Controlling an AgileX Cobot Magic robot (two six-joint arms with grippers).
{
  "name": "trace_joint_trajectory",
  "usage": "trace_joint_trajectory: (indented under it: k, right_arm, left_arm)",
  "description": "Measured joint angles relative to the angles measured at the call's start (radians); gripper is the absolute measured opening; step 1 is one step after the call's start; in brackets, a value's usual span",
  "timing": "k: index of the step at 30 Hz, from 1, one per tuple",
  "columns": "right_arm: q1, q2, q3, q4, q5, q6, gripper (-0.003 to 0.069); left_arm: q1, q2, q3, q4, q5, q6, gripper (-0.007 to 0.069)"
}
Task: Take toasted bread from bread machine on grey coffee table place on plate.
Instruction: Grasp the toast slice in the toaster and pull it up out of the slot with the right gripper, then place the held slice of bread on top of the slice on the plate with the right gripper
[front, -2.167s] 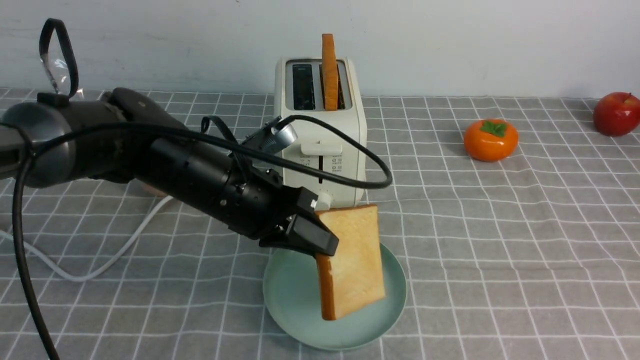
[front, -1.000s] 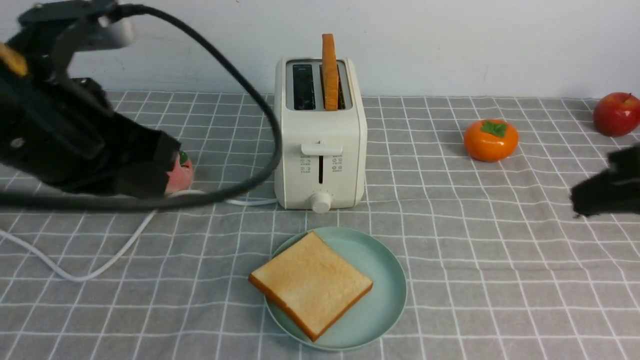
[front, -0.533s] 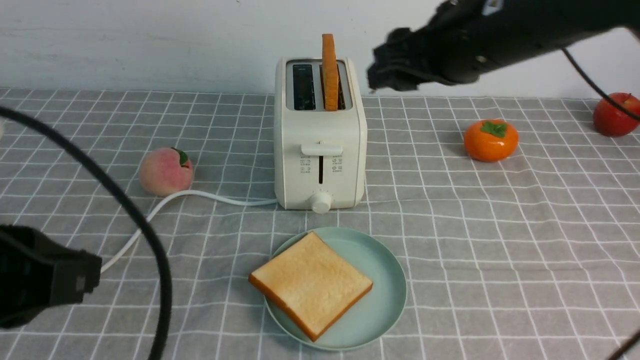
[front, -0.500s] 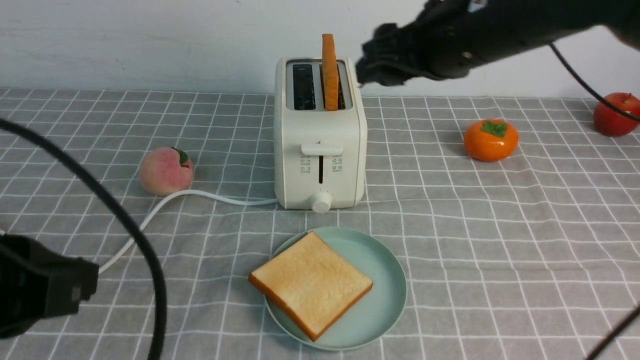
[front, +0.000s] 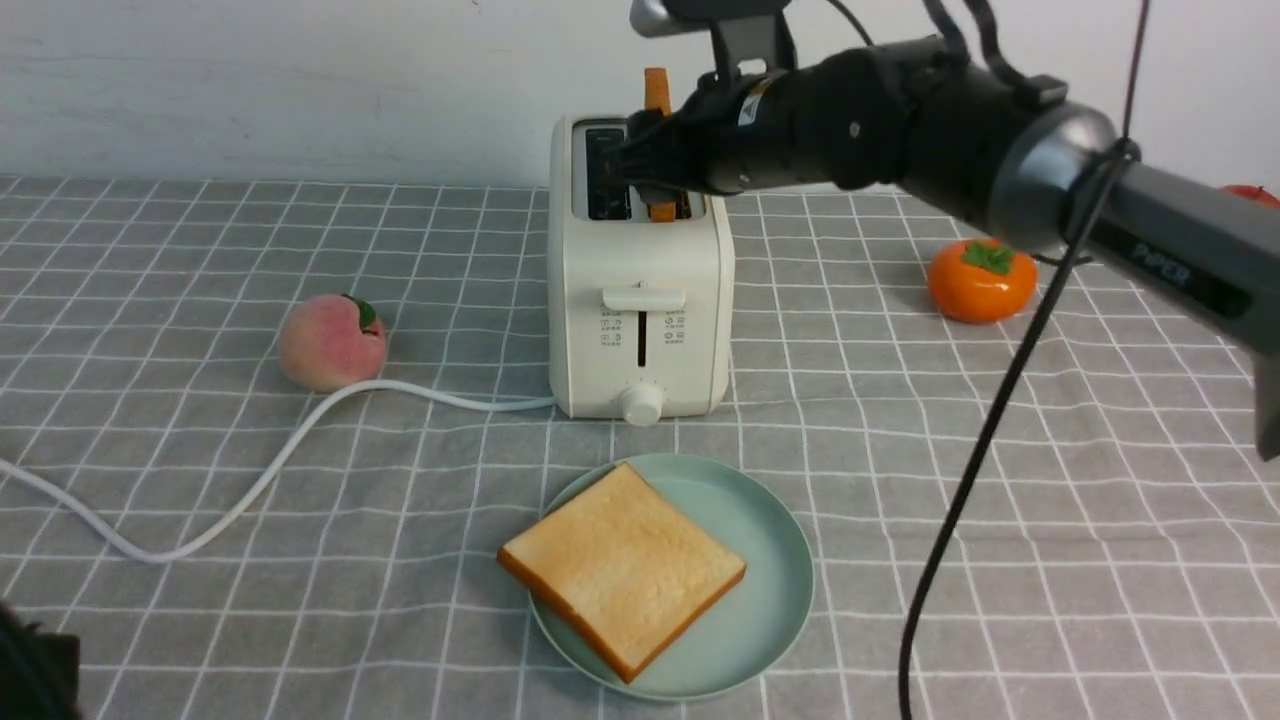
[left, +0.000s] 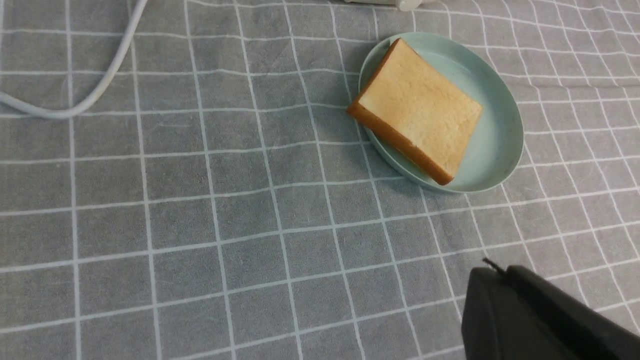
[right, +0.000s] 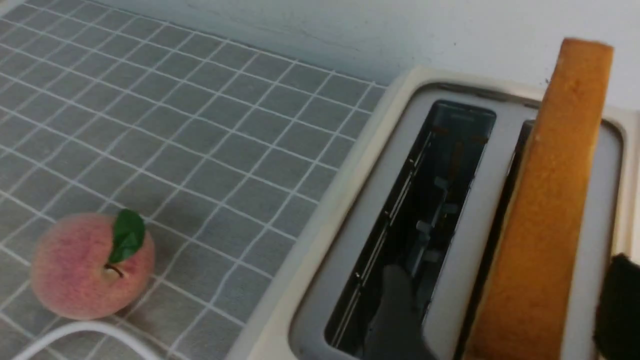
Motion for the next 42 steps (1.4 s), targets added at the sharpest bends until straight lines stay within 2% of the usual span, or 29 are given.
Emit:
trace_joint_trajectory:
  k: [1, 2, 3, 4, 11, 15, 21, 23, 24, 26, 28, 29, 32, 34, 36, 39, 42]
  right_arm:
    - [0.0, 0.008, 0.0, -0.015, -0.001, 0.008, 0.0275]
    - [0.0, 0.008, 0.0, -0.015, 0.0, 0.008, 0.0255]
    - [0.0, 0.001, 0.0, -0.025, 0.005, 0.014, 0.0127]
    - [0.0, -0.006, 0.0, -0.026, 0.008, 0.014, 0.0097]
    - [0.0, -0.237, 0.0, -0.081, 0.125, 0.018, 0.0107]
    - [0.0, -0.486, -0.008, -0.093, 0.373, 0.019, 0.0107]
    - [-0.007, -0.623, 0.137, -0.084, 0.646, 0.043, 0.0107]
    - [-0.011, -0.63, 0.258, -0.02, 0.694, 0.039, 0.0107]
    - [-0.011, -0.63, 0.354, 0.054, 0.691, 0.022, 0.0107]
    - [-0.011, -0.63, 0.423, 0.11, 0.673, 0.005, 0.0107]
    - [-0.011, -0.624, 0.587, 0.348, 0.582, -0.105, 0.0107]
    - [-0.011, -0.622, 0.609, 0.366, 0.563, -0.116, 0.0107]
    - [-0.01, -0.589, 0.765, 0.683, 0.4, -0.312, 0.0107]
    - [-0.01, -0.575, 0.794, 0.761, 0.36, -0.363, 0.0107]
    - [-0.01, -0.534, 0.837, 0.925, 0.282, -0.463, 0.0107]
    - [-0.01, -0.472, 0.85, 1.058, 0.238, -0.534, 0.0107]
    - [-0.01, -0.438, 0.85, 1.084, 0.212, -0.546, 0.0117]
  left_arm:
    - [0.0, -0.025, 0.0, 0.0, 0.011, 0.0, -0.0014]
    - [0.0, -0.029, 0.0, 0.0, 0.012, 0.0, -0.0014]
    - [0.0, -0.048, 0.0, 0.0, 0.017, 0.0, -0.0014]
    - [0.0, -0.053, 0.0, 0.0, 0.017, 0.0, -0.0014]
    - [0.0, -0.08, 0.0, 0.032, 0.02, -0.002, -0.0014]
    - [0.0, -0.081, 0.0, 0.053, -0.015, -0.004, -0.0014]
    - [0.0, -0.081, 0.0, 0.056, -0.09, -0.003, -0.0014]
    - [0.0, -0.081, 0.0, 0.054, -0.088, -0.003, -0.0014]
    - [0.0, -0.081, 0.0, 0.054, -0.081, -0.003, -0.0014]
    - [0.0, -0.081, 0.0, 0.054, -0.072, -0.003, -0.0014]
    - [0.0, -0.081, 0.0, 0.053, -0.045, -0.003, -0.0014]
    - [0.0, -0.081, 0.0, 0.053, -0.041, -0.003, -0.0014]
    - [0.0, -0.081, 0.0, 0.055, -0.003, -0.003, -0.0014]
    - [0.0, -0.081, 0.0, 0.055, 0.006, -0.003, -0.0014]
    - [0.0, -0.081, 0.0, 0.055, 0.026, 0.001, -0.0014]
    - [0.0, -0.081, 0.0, 0.071, 0.041, 0.001, -0.0014]
    - [0.0, -0.081, 0.0, 0.082, 0.049, 0.001, -0.0014]
